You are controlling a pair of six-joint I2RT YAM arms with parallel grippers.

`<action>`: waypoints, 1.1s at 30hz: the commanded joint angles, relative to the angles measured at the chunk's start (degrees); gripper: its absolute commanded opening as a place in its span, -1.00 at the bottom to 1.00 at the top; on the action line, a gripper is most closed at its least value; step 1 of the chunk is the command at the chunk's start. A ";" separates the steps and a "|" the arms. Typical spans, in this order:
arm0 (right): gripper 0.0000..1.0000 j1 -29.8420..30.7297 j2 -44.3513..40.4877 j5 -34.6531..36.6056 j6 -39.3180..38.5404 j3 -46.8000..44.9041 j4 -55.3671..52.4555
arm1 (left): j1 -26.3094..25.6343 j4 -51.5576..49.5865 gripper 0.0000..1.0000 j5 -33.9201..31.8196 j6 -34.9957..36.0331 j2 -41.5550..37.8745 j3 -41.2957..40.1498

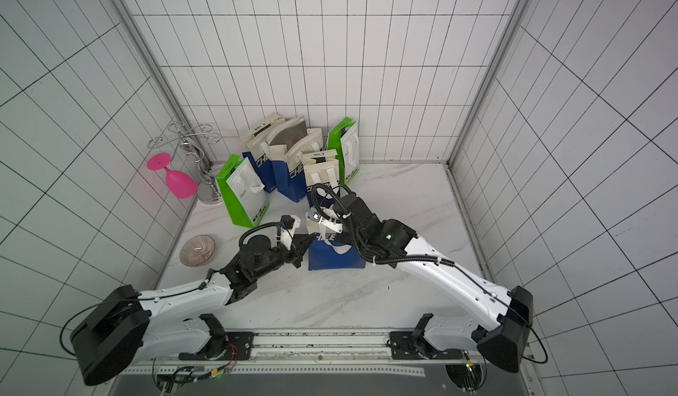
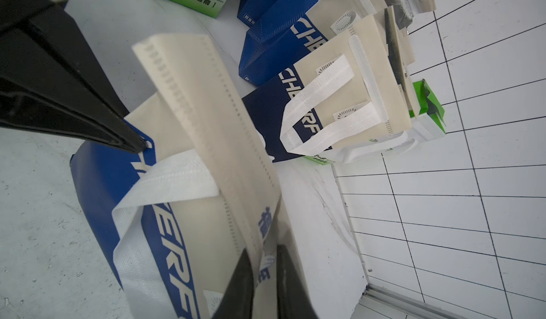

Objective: Open the takeout bag
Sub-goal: Open the takeout bag at the center of the board.

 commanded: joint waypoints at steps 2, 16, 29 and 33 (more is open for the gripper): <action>-0.70 -0.73 0.62 0.51 1.23 -3.06 0.92 | 0.10 -2.71 -1.00 0.18 0.22 -0.15 -1.12; -1.00 -1.26 2.44 3.27 2.07 8.26 -5.86 | 0.03 -2.96 -1.00 -0.47 0.21 -0.93 -1.37; -1.00 -1.26 3.42 8.30 -0.69 18.43 -6.10 | 0.10 -3.21 -1.00 -0.83 0.40 -1.28 -1.52; -1.00 -1.32 3.67 8.65 -2.02 19.54 -6.28 | 0.11 -3.22 -1.00 -0.91 0.39 -1.57 -1.64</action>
